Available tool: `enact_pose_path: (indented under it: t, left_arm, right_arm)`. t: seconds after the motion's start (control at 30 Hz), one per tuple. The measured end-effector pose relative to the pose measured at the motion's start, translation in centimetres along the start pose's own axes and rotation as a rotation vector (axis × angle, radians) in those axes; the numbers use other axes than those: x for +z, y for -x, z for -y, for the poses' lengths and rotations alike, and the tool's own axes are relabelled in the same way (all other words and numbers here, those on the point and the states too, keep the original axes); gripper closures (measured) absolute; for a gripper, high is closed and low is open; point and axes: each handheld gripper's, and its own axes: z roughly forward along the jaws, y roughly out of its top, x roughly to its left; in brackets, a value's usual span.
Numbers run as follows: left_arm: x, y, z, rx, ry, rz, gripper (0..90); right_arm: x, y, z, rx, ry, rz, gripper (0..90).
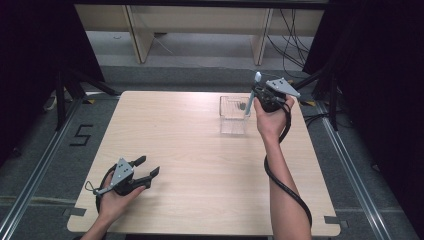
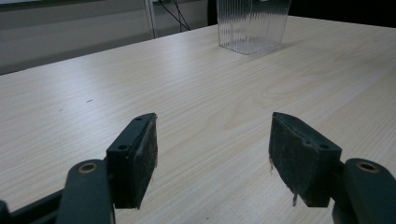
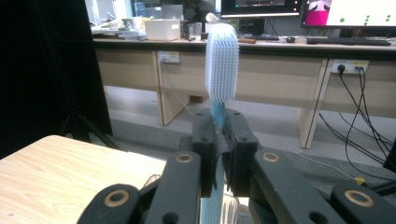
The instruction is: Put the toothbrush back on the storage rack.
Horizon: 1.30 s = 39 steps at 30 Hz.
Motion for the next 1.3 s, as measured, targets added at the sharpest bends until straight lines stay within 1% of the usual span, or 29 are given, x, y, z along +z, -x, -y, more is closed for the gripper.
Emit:
enact_pose_path:
  t: [0.03,0.07,0.13,0.2,0.27,0.3,0.33,0.37,0.4,0.43,0.47,0.5,0.53,0.6,0.63,0.67,0.73,0.77,0.8,0.83,0.87,0.9,1.0,1.03,1.07,1.1,1.17,1.23,1.3]
  left_arm:
    - [0.0,0.0,0.0,0.000,0.000,0.000,32.2]
    - [0.0,0.0,0.0,-0.001,0.000,0.000,32.2]
    - [0.0,0.0,0.0,0.000,-0.001,0.000,32.2]
    - [0.0,0.0,0.0,0.000,0.000,0.000,32.2]
    - [0.0,0.0,0.0,-0.001,-0.001,0.000,32.2]
    - [0.0,0.0,0.0,-0.001,0.000,0.000,32.2]
    - [0.0,0.0,0.0,-0.001,0.000,0.000,32.2]
    - [0.0,0.0,0.0,-0.002,0.000,0.000,32.1]
    - [0.0,0.0,0.0,-0.003,0.000,0.000,32.2]
    - [0.0,0.0,0.0,-0.003,0.000,0.000,32.1]
    - [0.0,0.0,0.0,-0.003,0.001,-0.001,32.1]
    - [0.0,0.0,0.0,-0.002,0.001,0.000,32.1]
    - [0.0,0.0,0.0,-0.002,-0.001,0.000,32.1]
    - [0.0,0.0,0.0,-0.001,-0.002,0.001,32.1]
    - [0.0,0.0,0.0,-0.002,-0.001,0.002,32.1]
    - [0.0,0.0,0.0,-0.002,-0.001,0.002,32.1]
    - [0.0,0.0,0.0,-0.003,-0.002,0.000,32.1]
    - [0.0,0.0,0.0,-0.003,0.000,-0.001,32.0]
    - [0.0,0.1,0.0,-0.003,0.000,-0.001,32.1]
    - [0.0,0.1,0.0,-0.003,0.000,-0.001,32.1]
    - [0.0,0.0,0.0,-0.001,-0.002,0.000,32.1]
    - [0.0,0.0,0.0,-0.001,-0.003,0.001,32.1]
    - [0.0,0.0,0.0,-0.003,-0.003,0.001,32.1]
    - [0.0,0.0,0.0,-0.002,-0.003,0.001,32.1]
    - [0.0,0.0,0.0,-0.002,-0.003,0.001,32.1]
    - [0.0,0.0,0.0,-0.003,-0.002,0.000,32.1]
    - [0.0,0.0,0.0,-0.002,-0.003,0.001,32.1]
    - [0.0,0.0,0.0,-0.002,-0.003,0.002,32.1]
    - [0.0,0.0,0.0,-0.002,-0.003,0.002,32.1]
  right_arm:
    - [0.0,-0.1,0.1,0.010,-0.005,0.003,84.7]
    - [0.0,0.0,0.1,0.005,-0.010,-0.003,84.7]
    - [0.0,0.1,0.2,-0.001,-0.013,0.004,84.7]
    - [0.1,0.1,0.4,0.008,-0.016,0.004,84.7]
    - [0.1,0.2,0.6,0.000,-0.023,0.008,84.7]
    - [0.1,0.2,0.7,0.006,-0.022,0.008,84.7]
    - [0.2,0.3,0.7,0.009,-0.026,0.002,84.7]
    - [0.2,0.2,0.8,0.002,-0.022,0.011,84.6]
    - [0.3,0.2,0.9,0.007,-0.021,0.003,84.6]
    - [0.3,0.3,1.0,0.000,-0.030,0.011,84.6]
    - [0.3,0.2,1.1,0.010,-0.037,0.009,84.6]
    - [0.4,0.3,1.1,-0.001,-0.031,0.007,84.7]
    - [0.4,0.2,1.2,0.005,-0.039,0.010,84.6]
    - [0.5,0.2,1.2,0.001,-0.038,0.011,84.6]
    - [0.5,0.2,1.4,0.011,-0.040,0.011,84.6]
    - [0.5,0.2,1.5,0.004,-0.038,0.006,84.6]
    - [0.6,0.2,1.7,-0.003,-0.037,0.017,84.6]
    - [0.6,0.2,1.7,0.009,-0.047,0.013,84.6]
    - [0.6,0.2,1.8,-0.002,-0.043,0.007,84.6]
    - [0.6,0.2,1.8,-0.002,-0.043,0.007,84.6]
    - [0.6,0.2,2.0,0.006,-0.048,0.015,84.6]
    - [0.6,0.2,2.1,0.012,-0.051,0.013,84.6]
    - [0.8,0.3,2.4,0.004,-0.052,0.020,84.6]
    - [0.9,0.4,2.5,-0.011,-0.047,0.010,84.6]
    - [0.9,0.4,2.5,-0.011,-0.047,0.010,84.6]
    - [0.8,0.3,2.6,0.013,-0.064,0.010,84.6]
    - [0.9,0.4,2.8,0.003,-0.058,0.017,84.6]
    - [0.9,0.3,2.9,0.020,-0.071,0.020,84.6]
    - [1.0,0.2,3.0,0.026,-0.074,0.018,84.6]
